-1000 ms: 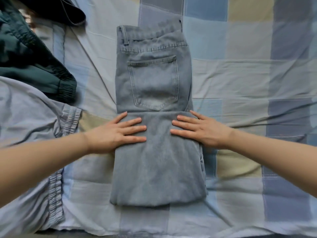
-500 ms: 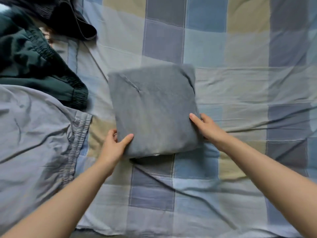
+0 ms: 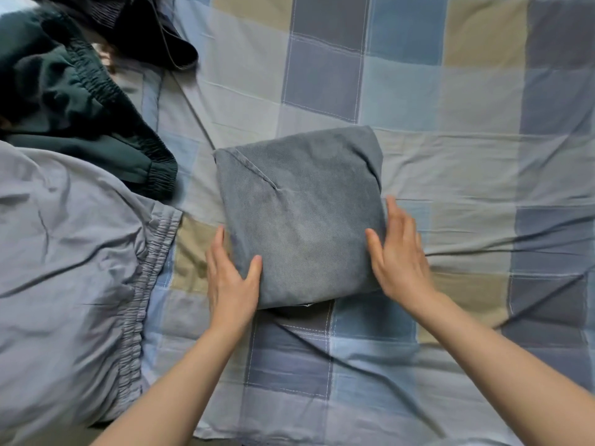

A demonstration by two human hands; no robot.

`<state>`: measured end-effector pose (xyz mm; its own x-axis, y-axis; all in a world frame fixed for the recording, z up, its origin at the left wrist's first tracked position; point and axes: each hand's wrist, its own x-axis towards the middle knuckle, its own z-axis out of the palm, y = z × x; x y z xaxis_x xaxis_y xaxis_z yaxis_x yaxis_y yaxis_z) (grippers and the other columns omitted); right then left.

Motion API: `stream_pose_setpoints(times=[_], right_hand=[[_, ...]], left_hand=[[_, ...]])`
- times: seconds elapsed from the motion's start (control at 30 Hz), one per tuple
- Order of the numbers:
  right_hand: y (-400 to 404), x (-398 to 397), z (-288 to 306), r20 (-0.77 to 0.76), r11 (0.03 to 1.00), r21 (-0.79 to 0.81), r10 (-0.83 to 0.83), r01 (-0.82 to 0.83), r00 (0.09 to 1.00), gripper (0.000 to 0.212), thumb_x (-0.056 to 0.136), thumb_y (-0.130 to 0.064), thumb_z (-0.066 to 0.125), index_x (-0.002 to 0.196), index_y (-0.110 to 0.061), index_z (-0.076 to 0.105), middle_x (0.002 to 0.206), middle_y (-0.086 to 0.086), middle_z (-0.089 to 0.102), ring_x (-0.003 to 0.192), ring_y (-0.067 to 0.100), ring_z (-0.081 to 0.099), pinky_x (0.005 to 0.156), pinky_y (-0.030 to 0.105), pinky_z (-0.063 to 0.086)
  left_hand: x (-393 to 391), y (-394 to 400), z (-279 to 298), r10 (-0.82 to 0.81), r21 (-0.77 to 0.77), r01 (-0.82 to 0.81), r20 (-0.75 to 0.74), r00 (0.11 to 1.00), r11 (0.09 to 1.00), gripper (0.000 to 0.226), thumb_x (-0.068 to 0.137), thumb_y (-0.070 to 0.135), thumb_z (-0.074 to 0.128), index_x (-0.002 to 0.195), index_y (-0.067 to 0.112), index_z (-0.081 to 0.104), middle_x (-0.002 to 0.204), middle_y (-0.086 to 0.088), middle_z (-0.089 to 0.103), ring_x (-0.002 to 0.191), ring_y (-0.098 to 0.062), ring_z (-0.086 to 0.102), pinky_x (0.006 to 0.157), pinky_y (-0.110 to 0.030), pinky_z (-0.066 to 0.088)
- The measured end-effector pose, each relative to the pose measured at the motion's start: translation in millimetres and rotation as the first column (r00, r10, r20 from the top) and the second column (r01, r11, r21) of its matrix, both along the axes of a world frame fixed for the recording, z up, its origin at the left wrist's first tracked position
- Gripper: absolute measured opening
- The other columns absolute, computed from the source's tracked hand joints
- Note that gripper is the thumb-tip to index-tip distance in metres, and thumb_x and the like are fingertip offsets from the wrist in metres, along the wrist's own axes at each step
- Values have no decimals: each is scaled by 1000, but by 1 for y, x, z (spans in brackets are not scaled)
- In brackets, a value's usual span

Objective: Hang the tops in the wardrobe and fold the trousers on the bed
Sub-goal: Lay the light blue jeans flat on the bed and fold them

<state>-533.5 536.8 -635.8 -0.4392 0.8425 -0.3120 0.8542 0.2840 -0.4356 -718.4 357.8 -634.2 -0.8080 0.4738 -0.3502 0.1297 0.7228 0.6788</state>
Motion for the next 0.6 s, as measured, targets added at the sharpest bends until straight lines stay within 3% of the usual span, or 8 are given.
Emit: stream_pose_setpoints(times=[0.1,0.23,0.37,0.47,0.6], right_hand=[[1,-15,-1,50,986,20,162,-163,986,63,94,-51,36,149,-45,6,150,14,22,128,41,38,99,52,41],[-6,-30,-14,49,998,17,57,-58,997,61,93,-55,37,147,-49,8,152,14,13,118,45,46,93,52,44],[-16,-39,-27,65,996,74,-57,52,996,62,93,-54,39,149,-44,15,146,19,23,108,44,52,87,52,47],[-16,-43,-33,70,990,112,-89,81,994,62,93,-53,42,149,-43,17,128,22,35,90,43,56,77,50,50],[-15,-40,-35,52,991,122,-64,58,997,63,92,-54,44,148,-44,17,116,20,38,80,41,56,71,48,51]], left_hand=[[-5,26,-3,-181,-78,169,-186,966,983,70,93,28,59,152,33,22,160,-9,19,143,-28,26,116,-40,23],[2,43,-13,-149,-192,112,-193,970,975,63,95,43,52,151,43,22,162,-9,5,142,-33,28,112,-43,30],[15,46,-24,-108,-248,44,-251,962,968,61,94,49,51,150,42,26,160,-13,13,130,-39,44,102,-46,41],[16,47,-28,-81,-237,9,-294,953,971,58,94,48,51,148,40,31,157,-14,21,120,-40,52,95,-46,45],[13,46,-30,-54,-203,-2,-272,961,979,59,92,47,55,147,40,34,151,-16,25,118,-40,51,99,-45,43]])
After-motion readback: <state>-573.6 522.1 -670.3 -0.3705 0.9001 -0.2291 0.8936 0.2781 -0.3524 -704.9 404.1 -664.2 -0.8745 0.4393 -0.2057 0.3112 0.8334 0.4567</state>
